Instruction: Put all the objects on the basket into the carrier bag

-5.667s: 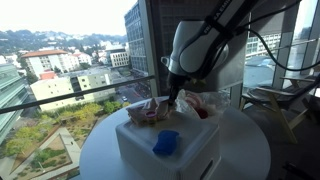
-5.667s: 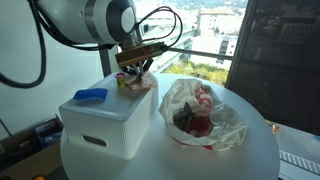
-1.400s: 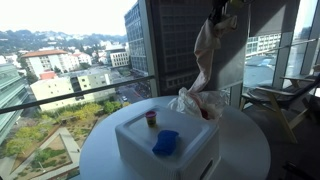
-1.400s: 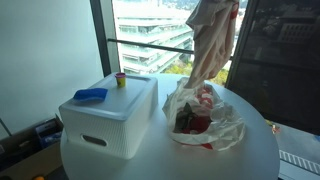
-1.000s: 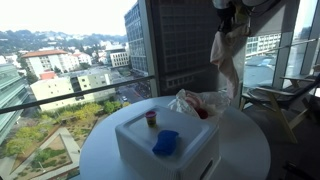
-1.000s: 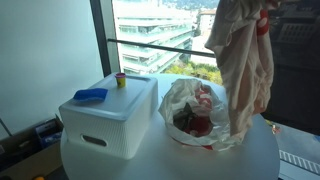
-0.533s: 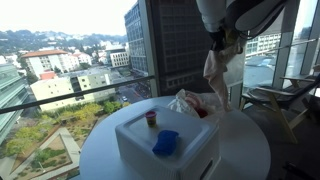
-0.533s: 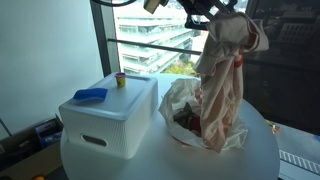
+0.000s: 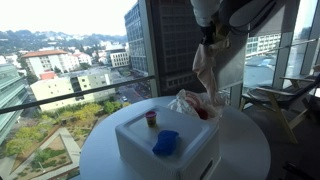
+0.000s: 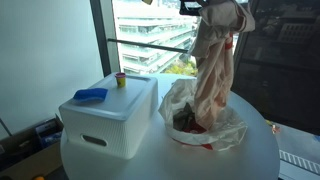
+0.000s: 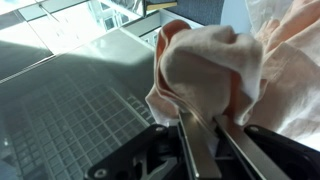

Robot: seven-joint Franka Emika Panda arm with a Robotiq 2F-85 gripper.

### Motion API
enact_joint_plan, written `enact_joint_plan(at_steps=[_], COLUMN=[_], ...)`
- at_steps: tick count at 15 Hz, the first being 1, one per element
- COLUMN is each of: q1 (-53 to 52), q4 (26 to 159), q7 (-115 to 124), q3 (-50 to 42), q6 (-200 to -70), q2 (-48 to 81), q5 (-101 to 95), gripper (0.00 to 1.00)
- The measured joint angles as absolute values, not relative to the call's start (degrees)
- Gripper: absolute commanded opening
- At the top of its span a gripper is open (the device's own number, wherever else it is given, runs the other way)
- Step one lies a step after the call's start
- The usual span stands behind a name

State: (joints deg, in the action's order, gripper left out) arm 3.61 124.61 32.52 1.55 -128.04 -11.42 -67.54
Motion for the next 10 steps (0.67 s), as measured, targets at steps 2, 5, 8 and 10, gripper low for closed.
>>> enact_joint_plan(at_steps=[2, 5, 8, 10], q1=[3.35, 3.21, 3.14, 3.14], q4=[124.63, 124.66, 124.71, 124.74], q7=[32.91, 33.85, 34.43, 34.49], q3=[1.49, 1.39, 1.24, 1.07], q6=[-128.68, -130.74, -133.09, -134.49], q2=[-10.47, -7.99, -4.94, -2.91], q5=[-67.54, -67.47, -66.54, -65.10], gripper=[0.10, 0.10, 0.09, 0.09])
